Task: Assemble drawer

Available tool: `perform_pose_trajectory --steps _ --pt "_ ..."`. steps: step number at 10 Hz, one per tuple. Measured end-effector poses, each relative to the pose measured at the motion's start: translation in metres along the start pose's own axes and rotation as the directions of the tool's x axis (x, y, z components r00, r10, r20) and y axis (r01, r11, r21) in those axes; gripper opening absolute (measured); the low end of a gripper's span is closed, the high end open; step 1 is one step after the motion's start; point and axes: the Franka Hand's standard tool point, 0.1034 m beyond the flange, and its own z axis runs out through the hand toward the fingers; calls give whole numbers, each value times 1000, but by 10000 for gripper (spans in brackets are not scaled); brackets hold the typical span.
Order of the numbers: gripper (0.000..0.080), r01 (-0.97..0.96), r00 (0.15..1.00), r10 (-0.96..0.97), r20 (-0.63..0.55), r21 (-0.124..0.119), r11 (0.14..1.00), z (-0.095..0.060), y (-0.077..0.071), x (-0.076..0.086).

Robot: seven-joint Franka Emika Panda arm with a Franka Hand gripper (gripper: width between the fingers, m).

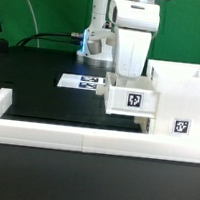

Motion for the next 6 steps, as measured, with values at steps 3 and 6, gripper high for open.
perform_pose_trajectory --steps 3,6 --pt "42 -6 1000 6 0 0 1000 0 0 1" --pt "43 -31 1000 31 -2 -2 1000 -2 1 14"
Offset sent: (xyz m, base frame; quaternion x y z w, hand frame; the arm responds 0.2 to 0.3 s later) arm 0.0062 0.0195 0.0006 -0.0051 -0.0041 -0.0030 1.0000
